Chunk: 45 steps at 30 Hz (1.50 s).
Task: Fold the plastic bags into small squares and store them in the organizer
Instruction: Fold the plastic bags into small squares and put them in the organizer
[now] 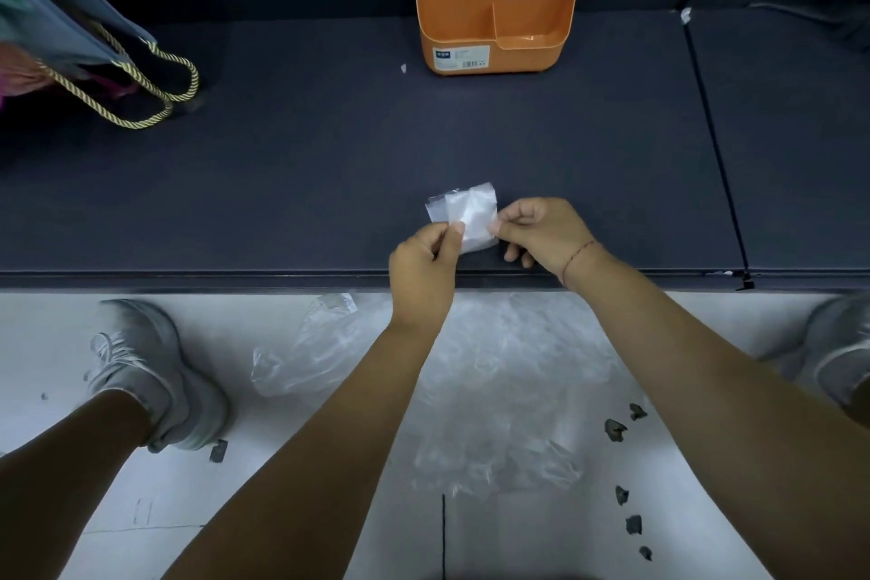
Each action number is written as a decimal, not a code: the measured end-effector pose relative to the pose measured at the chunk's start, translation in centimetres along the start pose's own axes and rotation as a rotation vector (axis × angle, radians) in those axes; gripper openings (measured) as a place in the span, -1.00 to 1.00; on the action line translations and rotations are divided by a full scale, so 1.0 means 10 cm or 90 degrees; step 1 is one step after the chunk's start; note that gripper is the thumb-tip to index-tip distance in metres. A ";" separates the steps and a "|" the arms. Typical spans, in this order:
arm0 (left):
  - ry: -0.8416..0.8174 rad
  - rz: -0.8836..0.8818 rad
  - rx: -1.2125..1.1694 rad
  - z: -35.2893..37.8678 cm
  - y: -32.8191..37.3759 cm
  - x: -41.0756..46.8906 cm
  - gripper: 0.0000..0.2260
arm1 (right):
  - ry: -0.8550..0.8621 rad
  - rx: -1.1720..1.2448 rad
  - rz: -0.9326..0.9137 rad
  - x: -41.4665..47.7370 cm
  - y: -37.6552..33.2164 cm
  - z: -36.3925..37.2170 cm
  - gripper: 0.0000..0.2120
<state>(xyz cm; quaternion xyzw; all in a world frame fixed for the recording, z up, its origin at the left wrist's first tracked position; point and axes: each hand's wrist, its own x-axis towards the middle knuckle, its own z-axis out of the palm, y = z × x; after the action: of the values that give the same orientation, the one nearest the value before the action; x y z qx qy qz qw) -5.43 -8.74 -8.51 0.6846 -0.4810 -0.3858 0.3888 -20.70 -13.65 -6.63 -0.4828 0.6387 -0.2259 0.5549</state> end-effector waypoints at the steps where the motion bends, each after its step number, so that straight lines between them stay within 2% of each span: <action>1: 0.030 -0.010 0.004 0.00 0.01 0.05 -0.79 | 0.017 0.003 0.011 0.02 -0.01 0.02 -0.96; 3: 0.077 -0.035 0.005 0.00 0.03 0.12 -0.88 | 0.045 -0.003 0.029 0.05 -0.04 0.07 -0.97; 6: 0.134 -0.033 0.024 0.00 0.05 0.19 -0.85 | 0.076 -0.057 0.041 0.09 -0.07 0.14 -0.96; 9: 0.186 0.170 0.241 0.00 -0.01 0.23 -0.76 | 0.083 -0.103 0.027 0.11 -0.13 0.17 -0.95; 11: 0.097 0.322 0.391 -0.01 -0.15 0.28 -0.68 | 0.080 -0.123 0.019 0.11 -0.15 0.18 -0.95; 13: -0.019 0.370 0.493 -0.02 -0.29 0.28 -0.61 | 0.082 -0.119 0.018 0.11 -0.14 0.19 -0.97; 16: -0.058 0.328 0.514 -0.06 -0.40 0.21 -0.63 | 0.086 -0.112 0.004 0.08 -0.10 0.22 -0.89; 19: -0.073 0.264 0.524 -0.07 -0.38 0.13 -0.49 | 0.087 -0.177 -0.001 0.03 -0.09 0.29 -0.84; 22: -0.089 0.225 0.564 -0.06 -0.37 0.08 -0.42 | 0.137 -0.196 0.001 0.00 -0.11 0.39 -0.82; 25: -0.092 0.197 0.566 -0.04 -0.34 0.02 -0.38 | 0.186 -0.146 0.026 -0.03 -0.14 0.44 -0.85; 29: -0.085 0.158 0.454 0.01 -0.26 -0.10 -0.33 | 0.171 -0.024 0.036 -0.05 -0.15 0.51 -0.78; 33: -0.058 0.053 0.192 -0.08 -0.11 -0.15 -0.55 | 0.128 0.073 0.012 -0.12 -0.14 0.42 -0.71; 36: -0.076 -0.091 -0.050 -0.24 0.14 -0.12 -0.37 | 0.024 0.149 -0.040 -0.26 -0.17 0.23 -0.70; 39: -0.189 -0.216 -0.186 -0.37 0.31 -0.04 -0.22 | -0.084 0.165 -0.080 -0.41 -0.25 0.03 -0.69; 40: -0.237 -0.231 -0.215 -0.40 0.34 -0.01 -0.26 | -0.113 0.166 -0.089 -0.45 -0.28 -0.02 -0.69; 42: -0.294 -0.231 -0.254 -0.42 0.40 -0.01 -0.53 | -0.145 0.167 -0.098 -0.52 -0.32 -0.08 -0.69; 45: -0.219 -0.240 -0.273 -0.40 0.54 -0.07 -0.79 | -0.103 0.159 -0.091 -0.57 -0.34 -0.12 -0.72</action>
<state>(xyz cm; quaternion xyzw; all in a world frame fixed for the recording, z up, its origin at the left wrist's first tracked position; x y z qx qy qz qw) -3.95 -8.74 -1.92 0.5891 -0.3123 -0.6533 0.3586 -21.04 -10.50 -0.69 -0.4708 0.5230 -0.3027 0.6428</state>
